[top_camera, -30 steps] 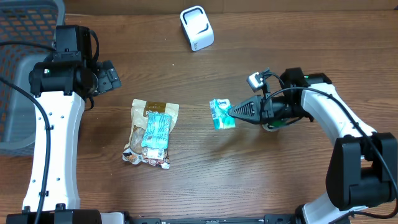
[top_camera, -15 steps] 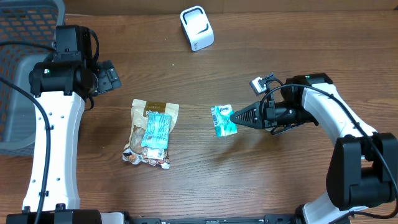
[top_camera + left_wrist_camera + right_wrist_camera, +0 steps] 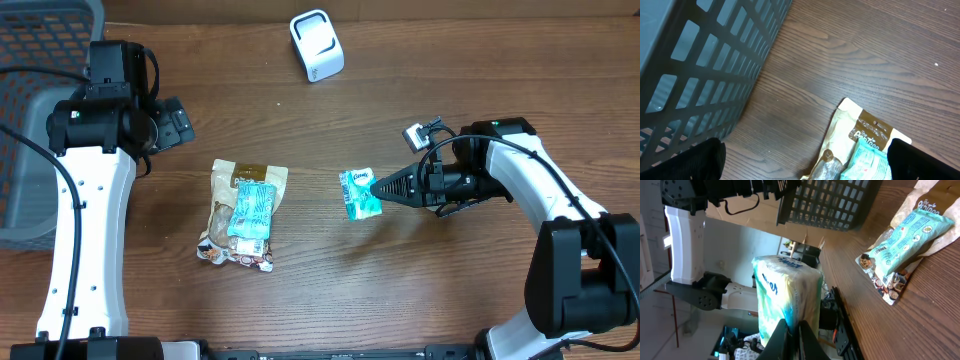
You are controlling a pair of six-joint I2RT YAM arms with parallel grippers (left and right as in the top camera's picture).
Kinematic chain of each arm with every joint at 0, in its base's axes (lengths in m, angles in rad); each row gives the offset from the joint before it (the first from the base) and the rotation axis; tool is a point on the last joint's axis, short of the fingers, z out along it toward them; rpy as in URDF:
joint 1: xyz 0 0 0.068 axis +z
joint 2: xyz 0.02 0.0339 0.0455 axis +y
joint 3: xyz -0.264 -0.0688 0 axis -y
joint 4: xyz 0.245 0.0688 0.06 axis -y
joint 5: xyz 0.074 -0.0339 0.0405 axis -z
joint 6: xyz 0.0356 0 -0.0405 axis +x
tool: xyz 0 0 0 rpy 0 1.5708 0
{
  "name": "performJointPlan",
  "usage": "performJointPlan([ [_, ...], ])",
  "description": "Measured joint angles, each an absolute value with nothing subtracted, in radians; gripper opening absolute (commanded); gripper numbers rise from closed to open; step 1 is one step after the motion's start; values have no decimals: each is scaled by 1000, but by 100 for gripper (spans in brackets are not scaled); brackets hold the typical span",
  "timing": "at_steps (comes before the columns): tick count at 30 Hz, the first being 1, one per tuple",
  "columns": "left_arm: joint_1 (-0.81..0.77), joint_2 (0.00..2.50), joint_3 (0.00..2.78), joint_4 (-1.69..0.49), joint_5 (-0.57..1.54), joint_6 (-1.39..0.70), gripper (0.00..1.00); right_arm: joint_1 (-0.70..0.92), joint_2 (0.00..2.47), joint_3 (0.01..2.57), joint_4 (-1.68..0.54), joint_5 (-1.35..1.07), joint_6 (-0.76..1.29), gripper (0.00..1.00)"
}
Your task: Scan the item barcode
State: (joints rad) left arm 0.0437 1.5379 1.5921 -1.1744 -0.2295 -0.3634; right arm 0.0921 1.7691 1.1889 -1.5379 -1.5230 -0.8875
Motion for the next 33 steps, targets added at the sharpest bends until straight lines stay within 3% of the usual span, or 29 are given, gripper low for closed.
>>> performJointPlan([
  [20,44,1538,1592,-1174,-229,-363,100,92,1769,1189,-1542,-1522,-891,4],
  [33,44,1538,1592,-1174,-229,-363,100,124,1769,1189,-1694,-1509,-990,4],
])
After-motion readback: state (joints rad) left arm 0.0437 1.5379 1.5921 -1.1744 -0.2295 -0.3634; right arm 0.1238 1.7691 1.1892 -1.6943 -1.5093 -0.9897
